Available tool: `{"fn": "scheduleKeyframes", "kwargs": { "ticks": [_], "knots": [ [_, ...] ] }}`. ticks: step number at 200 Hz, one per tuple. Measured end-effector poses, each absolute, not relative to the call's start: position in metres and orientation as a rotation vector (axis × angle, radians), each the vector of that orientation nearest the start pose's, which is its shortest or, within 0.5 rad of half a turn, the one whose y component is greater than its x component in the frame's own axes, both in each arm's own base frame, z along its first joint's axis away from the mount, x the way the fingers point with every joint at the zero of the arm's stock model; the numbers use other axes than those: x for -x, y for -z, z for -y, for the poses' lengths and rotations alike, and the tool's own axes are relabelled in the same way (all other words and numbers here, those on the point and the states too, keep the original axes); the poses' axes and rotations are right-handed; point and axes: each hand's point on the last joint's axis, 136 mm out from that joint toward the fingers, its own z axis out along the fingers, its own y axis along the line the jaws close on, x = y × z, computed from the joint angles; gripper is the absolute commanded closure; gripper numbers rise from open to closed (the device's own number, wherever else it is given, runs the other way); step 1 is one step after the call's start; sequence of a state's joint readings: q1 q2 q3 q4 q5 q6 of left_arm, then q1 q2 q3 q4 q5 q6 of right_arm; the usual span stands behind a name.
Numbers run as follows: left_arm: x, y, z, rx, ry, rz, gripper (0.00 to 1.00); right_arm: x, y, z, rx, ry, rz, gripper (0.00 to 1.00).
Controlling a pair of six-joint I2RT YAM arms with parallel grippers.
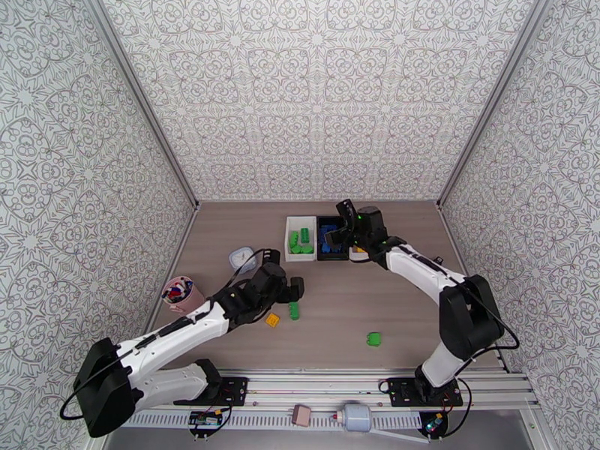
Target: Sort the legos into containers by color
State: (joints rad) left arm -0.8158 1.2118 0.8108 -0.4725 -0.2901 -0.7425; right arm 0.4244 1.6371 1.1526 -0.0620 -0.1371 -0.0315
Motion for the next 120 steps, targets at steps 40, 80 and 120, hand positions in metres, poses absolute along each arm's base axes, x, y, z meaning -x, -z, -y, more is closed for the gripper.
{"fn": "scheduleKeyframes", "kwargs": {
  "ticks": [40,80,120],
  "knots": [
    [-0.233,-0.116,0.216,0.050,0.301,-2.555,0.01,-0.410,-0.180,-0.216,0.604,-0.389,-2.070,0.03],
    [-0.229,-0.095,0.213,0.100,0.232,-2.619,0.07,-0.398,-0.176,-0.211,0.614,-0.390,-2.074,0.02],
    [-0.231,-0.078,0.218,0.109,0.185,-2.667,0.10,-0.395,-0.171,-0.210,0.615,-0.389,-2.085,0.02]
  ]
}}
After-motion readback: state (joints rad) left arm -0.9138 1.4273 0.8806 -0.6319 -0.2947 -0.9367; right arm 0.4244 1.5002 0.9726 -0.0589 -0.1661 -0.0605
